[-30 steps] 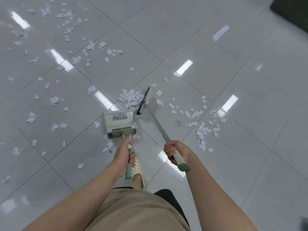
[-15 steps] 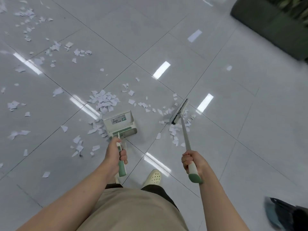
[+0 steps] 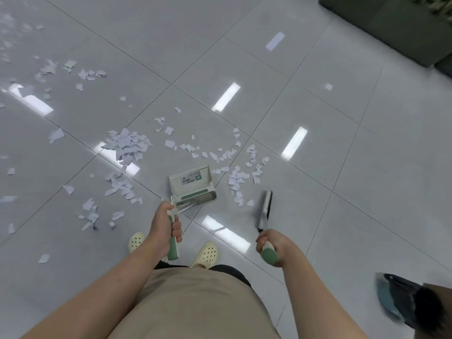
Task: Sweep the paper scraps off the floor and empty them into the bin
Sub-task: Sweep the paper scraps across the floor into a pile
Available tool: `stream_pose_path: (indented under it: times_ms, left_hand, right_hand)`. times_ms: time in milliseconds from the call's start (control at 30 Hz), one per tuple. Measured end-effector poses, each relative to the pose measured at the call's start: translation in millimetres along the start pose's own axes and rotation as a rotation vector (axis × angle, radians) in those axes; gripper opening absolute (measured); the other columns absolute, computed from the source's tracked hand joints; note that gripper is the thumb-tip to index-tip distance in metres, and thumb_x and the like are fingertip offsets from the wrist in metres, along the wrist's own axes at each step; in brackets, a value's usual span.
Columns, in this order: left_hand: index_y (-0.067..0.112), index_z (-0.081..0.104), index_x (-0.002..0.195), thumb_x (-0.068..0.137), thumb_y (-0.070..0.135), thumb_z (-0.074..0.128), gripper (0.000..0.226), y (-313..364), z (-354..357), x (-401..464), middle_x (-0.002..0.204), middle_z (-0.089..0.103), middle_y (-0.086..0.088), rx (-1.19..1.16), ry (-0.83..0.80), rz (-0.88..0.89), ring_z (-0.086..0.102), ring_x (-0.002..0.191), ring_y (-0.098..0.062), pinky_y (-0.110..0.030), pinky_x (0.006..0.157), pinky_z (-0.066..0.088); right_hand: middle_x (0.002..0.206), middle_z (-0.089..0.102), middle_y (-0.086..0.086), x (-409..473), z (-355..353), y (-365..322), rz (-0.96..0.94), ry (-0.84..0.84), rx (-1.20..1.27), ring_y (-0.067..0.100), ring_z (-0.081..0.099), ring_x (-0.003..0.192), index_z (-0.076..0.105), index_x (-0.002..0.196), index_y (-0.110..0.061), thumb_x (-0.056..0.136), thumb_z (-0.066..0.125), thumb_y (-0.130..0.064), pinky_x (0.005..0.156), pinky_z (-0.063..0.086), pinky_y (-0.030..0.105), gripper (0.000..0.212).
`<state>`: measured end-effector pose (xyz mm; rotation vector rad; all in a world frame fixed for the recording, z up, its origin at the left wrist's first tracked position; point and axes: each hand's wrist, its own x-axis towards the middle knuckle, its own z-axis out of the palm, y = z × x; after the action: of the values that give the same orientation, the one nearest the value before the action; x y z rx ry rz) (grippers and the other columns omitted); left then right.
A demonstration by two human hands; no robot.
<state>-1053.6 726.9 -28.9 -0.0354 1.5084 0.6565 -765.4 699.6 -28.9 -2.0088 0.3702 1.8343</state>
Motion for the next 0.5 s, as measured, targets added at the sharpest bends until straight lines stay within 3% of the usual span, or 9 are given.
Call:
stream_pose_path:
  times_ms: [133,200,333,433,500]
  left_hand:
    - [0.019,0.042,0.072,0.088,0.04,0.047,0.027,8,-1,-1,0.048,0.027,0.006,-0.077,0.047,-0.002,0.022,0.036,-0.013,-0.018,0.039,0.023]
    - [0.019,0.041,0.072,0.087,0.04,0.047,0.026,14,-5,0,0.048,0.027,0.006,-0.133,0.071,0.004,0.021,0.036,-0.013,-0.018,0.038,0.023]
    - [0.021,0.041,0.071,0.087,0.042,0.049,0.027,35,-19,7,0.051,0.028,0.005,-0.236,0.149,0.013,0.022,0.037,-0.013,-0.022,0.04,0.025]
    - [0.019,0.043,0.074,0.09,0.041,0.047,0.027,59,-36,16,0.049,0.029,0.004,-0.275,0.183,0.055,0.024,0.036,-0.013,-0.022,0.04,0.027]
    - [0.018,0.042,0.074,0.091,0.04,0.046,0.027,78,-45,21,0.048,0.03,0.004,-0.275,0.2,0.081,0.025,0.038,-0.014,-0.025,0.043,0.027]
  right_hand:
    - [0.05,0.04,0.003,4,59,21,0.062,-0.082,-0.18,0.012,0.038,0.032,0.048,0.096,-0.005,0.088,0.039,0.006,0.034,0.039,0.018,0.016]
    - [0.047,0.038,0.003,0,92,28,0.103,-0.13,-0.257,0.012,0.037,0.031,0.047,0.098,-0.004,0.088,0.038,0.005,0.035,0.038,0.018,0.016]
    - [0.051,0.037,0.001,3,151,7,0.151,-0.265,-0.336,0.011,0.037,0.036,0.046,0.086,-0.007,0.09,0.043,0.003,0.034,0.037,0.018,0.011]
    - [0.049,0.035,0.0,21,195,-34,0.251,-0.386,-0.227,0.01,0.035,0.031,0.038,0.066,-0.014,0.089,0.043,0.003,0.028,0.034,0.019,0.029]
    - [0.044,0.036,0.001,31,219,-65,0.348,-0.451,-0.152,0.012,0.035,0.027,0.037,0.06,-0.014,0.078,0.052,0.013,0.025,0.033,0.021,0.036]
